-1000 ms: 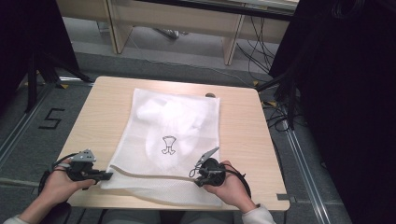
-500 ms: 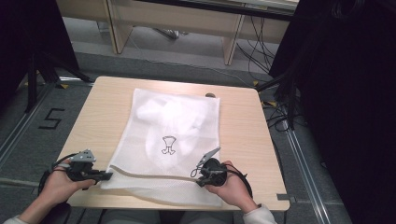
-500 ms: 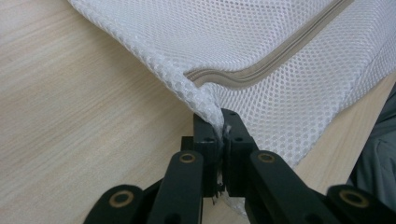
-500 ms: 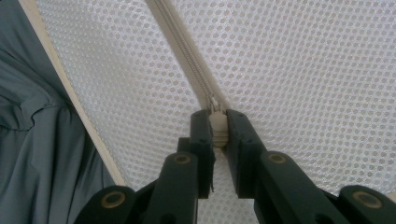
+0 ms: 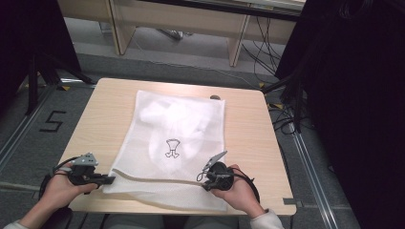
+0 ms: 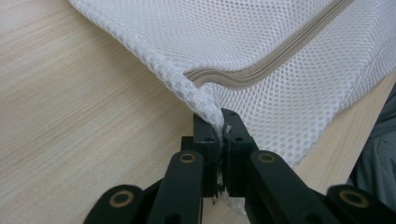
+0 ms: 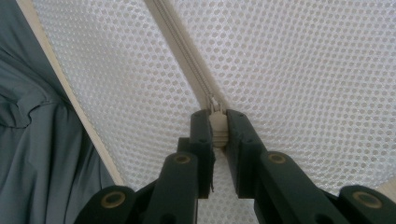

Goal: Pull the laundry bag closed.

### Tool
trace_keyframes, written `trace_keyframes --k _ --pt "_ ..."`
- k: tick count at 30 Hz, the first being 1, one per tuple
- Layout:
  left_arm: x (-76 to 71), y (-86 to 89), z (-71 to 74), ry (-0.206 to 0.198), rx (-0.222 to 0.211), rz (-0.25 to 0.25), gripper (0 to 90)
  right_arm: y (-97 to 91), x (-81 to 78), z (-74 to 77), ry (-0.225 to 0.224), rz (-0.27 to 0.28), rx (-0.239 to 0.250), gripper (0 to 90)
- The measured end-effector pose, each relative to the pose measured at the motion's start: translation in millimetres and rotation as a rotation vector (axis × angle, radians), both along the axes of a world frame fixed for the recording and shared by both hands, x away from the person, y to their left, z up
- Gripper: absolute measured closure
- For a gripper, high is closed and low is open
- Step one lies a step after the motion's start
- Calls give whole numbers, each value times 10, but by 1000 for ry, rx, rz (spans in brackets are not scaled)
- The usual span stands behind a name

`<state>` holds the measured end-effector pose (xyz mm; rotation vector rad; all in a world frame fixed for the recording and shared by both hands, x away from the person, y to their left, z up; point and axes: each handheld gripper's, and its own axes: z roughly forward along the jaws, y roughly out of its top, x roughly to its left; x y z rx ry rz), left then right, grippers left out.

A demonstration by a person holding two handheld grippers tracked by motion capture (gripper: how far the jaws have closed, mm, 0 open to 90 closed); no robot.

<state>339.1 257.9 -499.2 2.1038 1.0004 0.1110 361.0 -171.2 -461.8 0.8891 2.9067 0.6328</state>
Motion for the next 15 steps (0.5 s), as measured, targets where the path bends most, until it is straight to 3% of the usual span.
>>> trace_keyframes --k 15 --pt "7 12 9 7 9 -15 857 -99 -9 11 3 -20 1 820"
